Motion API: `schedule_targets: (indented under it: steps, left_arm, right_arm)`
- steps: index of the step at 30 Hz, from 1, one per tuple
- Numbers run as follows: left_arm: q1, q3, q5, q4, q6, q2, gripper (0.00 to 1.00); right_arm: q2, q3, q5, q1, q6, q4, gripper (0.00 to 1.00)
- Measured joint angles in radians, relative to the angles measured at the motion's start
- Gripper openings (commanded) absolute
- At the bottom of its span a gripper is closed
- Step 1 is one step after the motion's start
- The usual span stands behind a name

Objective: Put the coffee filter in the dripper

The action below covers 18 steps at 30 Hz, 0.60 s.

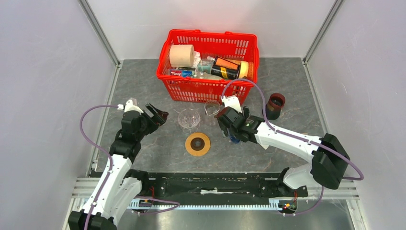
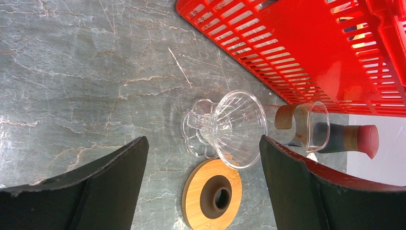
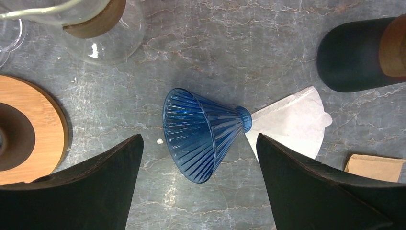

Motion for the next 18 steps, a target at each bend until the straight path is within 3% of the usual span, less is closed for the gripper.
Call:
schedule_targets:
  steps: [9,18]
  left_arm:
    - [0.0,-0.013,-0.003,-0.025,-0.007,-0.007,0.93]
    - [0.0,-0.047,-0.003,-0.06,-0.016,-0.021,0.93]
  right_arm:
    - [0.008,0.023,0.002,0.053,-0.048,0.028,0.96]
    - [0.076,0.047,-0.115,0.117,-0.059,0.153,0.96]
